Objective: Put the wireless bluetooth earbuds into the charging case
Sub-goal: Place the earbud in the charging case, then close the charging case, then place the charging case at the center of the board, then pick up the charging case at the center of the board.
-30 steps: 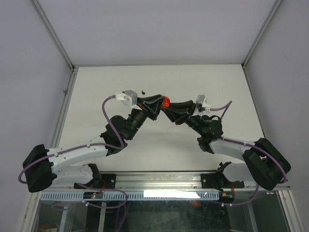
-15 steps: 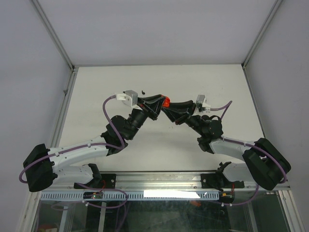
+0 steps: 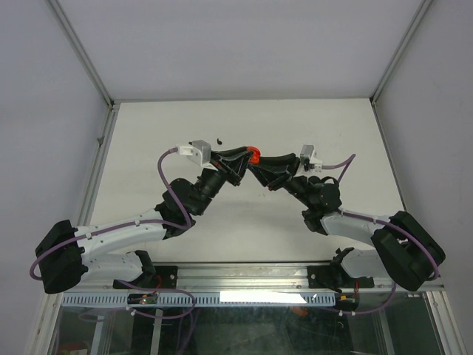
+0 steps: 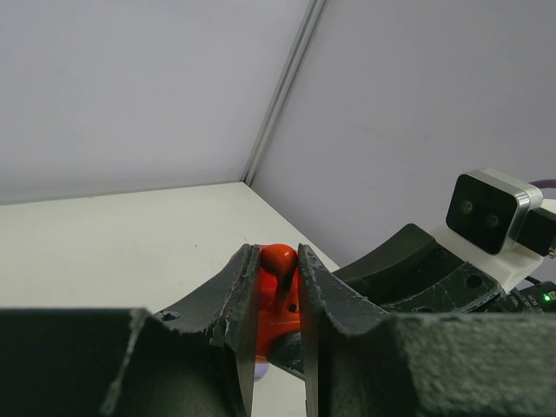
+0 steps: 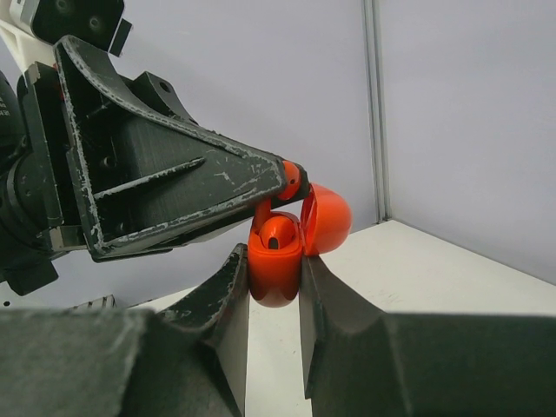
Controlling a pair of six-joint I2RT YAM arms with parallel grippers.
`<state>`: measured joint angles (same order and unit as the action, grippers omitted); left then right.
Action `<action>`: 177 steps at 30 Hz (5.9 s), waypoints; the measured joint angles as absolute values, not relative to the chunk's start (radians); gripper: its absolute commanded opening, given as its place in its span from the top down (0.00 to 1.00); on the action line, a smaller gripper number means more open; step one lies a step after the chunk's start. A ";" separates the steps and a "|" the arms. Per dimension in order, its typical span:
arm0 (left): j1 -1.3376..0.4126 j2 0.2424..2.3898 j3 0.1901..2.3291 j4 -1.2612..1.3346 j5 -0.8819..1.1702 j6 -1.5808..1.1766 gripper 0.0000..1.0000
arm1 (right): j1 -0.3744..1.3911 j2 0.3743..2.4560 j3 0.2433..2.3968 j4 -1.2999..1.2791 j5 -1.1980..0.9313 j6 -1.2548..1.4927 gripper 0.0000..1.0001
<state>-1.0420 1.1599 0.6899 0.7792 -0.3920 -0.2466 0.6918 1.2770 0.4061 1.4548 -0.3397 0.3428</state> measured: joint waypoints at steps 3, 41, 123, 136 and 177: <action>-1.042 1.160 0.687 0.779 -0.392 -0.246 0.78 | 0.692 1.277 0.406 1.452 -0.338 0.343 1.00; -1.068 1.172 0.725 0.586 -0.569 -0.358 0.67 | 0.692 1.277 0.403 1.344 -0.340 0.256 1.00; -0.567 1.142 0.910 -0.037 0.284 -0.565 0.14 | 0.517 1.170 0.480 0.508 -0.474 0.438 1.00; -0.457 1.267 0.962 -0.422 -0.173 -0.504 0.08 | 0.362 1.213 0.372 0.258 -0.215 0.611 0.99; -0.311 1.964 1.430 -0.519 -0.290 -0.427 0.13 | 0.211 1.003 0.487 -0.172 -0.165 0.497 0.01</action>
